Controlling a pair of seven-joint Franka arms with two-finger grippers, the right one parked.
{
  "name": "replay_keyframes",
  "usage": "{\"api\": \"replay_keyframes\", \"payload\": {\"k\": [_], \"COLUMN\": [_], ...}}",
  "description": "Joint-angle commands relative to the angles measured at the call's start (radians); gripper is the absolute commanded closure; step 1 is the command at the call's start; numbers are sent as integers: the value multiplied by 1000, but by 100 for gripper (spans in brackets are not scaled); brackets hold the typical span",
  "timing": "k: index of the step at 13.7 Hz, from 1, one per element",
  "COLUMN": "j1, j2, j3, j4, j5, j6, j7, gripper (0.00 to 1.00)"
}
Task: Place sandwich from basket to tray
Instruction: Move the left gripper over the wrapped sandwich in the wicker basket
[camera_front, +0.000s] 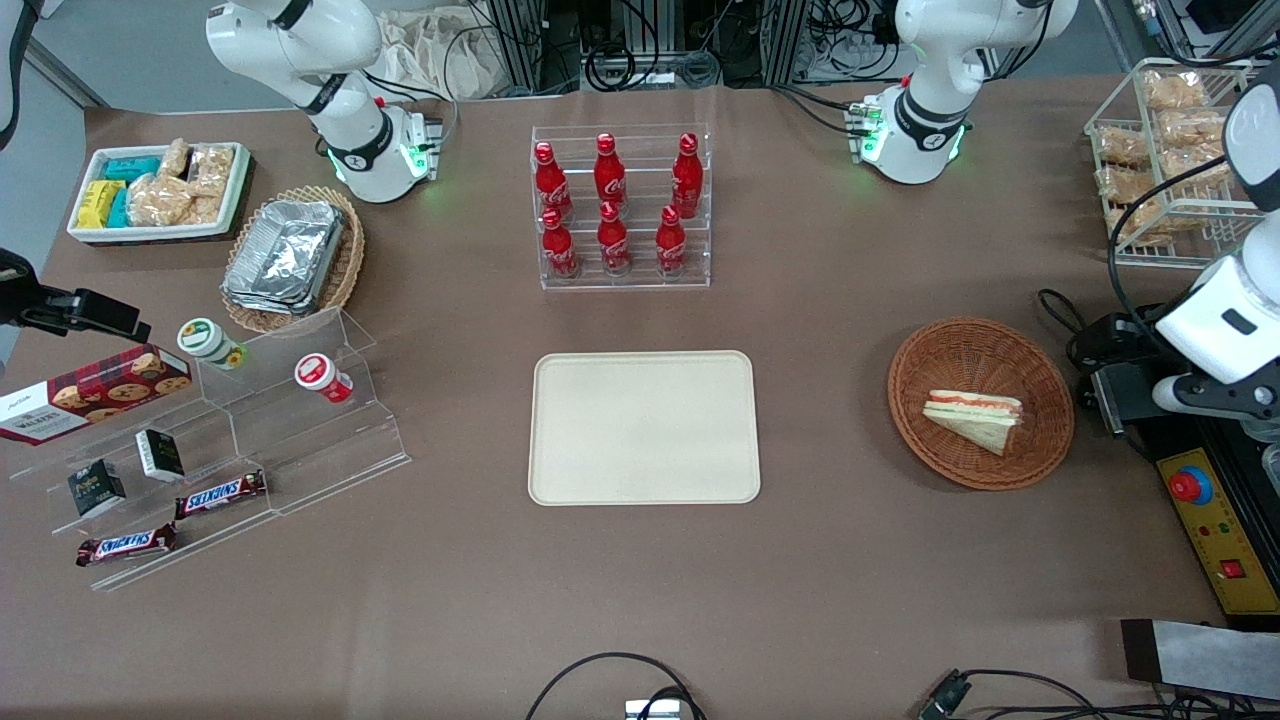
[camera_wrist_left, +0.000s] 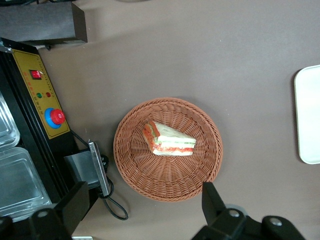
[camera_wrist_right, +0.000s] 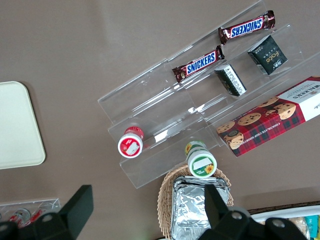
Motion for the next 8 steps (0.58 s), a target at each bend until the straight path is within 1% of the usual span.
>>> {"api": "replay_keyframes", "payload": {"k": [1,5,8], "j1": [6,-5,9], "j2": [7,15,27], "j3": [7,6,9], "j4": [17,10,-23], "j5": [-11,1,-17], "j6": [-16,-10,2], "j7": [21,15,-42], "gripper": [0,0,0]}}
